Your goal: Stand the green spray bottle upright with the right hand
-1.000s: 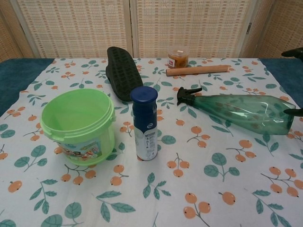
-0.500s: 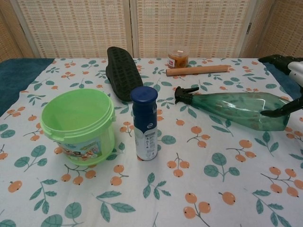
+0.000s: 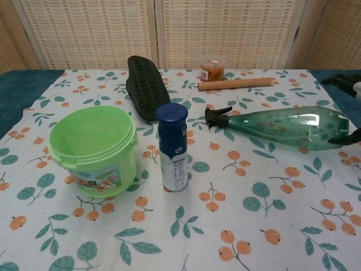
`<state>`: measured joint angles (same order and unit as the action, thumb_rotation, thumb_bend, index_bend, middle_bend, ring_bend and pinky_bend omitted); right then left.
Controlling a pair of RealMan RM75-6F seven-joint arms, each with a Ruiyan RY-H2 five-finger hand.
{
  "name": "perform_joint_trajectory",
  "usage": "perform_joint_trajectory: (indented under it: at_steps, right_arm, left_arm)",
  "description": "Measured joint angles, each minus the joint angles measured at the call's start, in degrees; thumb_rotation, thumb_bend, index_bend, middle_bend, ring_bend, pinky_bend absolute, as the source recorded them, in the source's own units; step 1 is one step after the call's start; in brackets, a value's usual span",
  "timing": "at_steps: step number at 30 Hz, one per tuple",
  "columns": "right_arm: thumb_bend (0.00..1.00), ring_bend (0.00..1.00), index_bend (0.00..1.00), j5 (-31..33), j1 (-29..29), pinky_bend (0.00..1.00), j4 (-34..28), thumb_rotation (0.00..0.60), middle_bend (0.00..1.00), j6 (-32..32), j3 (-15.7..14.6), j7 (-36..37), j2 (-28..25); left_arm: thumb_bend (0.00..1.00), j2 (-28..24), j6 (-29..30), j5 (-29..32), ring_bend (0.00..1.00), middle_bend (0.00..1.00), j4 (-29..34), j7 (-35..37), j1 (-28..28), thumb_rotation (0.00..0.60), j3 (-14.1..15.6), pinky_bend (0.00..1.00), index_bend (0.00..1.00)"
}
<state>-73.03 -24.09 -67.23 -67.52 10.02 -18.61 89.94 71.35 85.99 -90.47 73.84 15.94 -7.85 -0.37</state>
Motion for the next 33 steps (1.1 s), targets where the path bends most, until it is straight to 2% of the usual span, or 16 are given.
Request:
perform_joint_trajectory:
  at_steps: [10,20,22,25,28,33]
  right_arm:
    - [0.0,0.0,0.0,0.3,-2.06,0.0,5.88,0.6,0.0,1.93,0.8,-0.08,0.06]
    - [0.0,0.0,0.0,-1.28,-5.57,0.0,20.83,0.6,0.0,4.19,0.84,4.54,5.9]
    - [0.0,0.0,0.0,-1.93,-6.47,0.0,21.94,0.6,0.0,4.36,0.83,5.32,6.71]
    - [0.0,0.0,0.0,-2.17,-6.77,0.0,21.11,0.6,0.0,4.32,0.9,4.92,6.46]
    - [0.0,0.0,0.0,-1.86,-6.49,0.0,17.26,0.6,0.0,4.23,0.87,2.9,4.94]
    - [0.0,0.0,0.0,1.18,-5.4,0.0,3.83,0.6,0.0,4.06,1.02,-7.64,-0.25]
  left_arm:
    - [0.33,0.12,-0.63,0.08,0.0,0.07,-0.19,0.37,-0.05,0.6,0.31,0.12,0.11]
    - [0.33,0.43,-0.9,0.45,0.0,0.07,-0.85,1.04,0.0,0.6,0.24,0.12,0.1]
    - [0.33,0.52,-1.13,0.64,0.0,0.07,-1.07,1.09,-0.03,0.6,0.21,0.12,0.1]
    - [0.33,0.53,-1.21,0.87,0.0,0.07,-1.2,1.28,-0.02,0.6,0.11,0.12,0.1]
    - [0.33,0.37,-1.05,1.01,0.0,0.07,-1.16,1.6,0.07,0.6,-0.01,0.12,0.1]
    - [0.33,0.1,-0.98,0.86,0.0,0.07,-0.96,2.01,0.12,0.6,0.06,0.12,0.1]
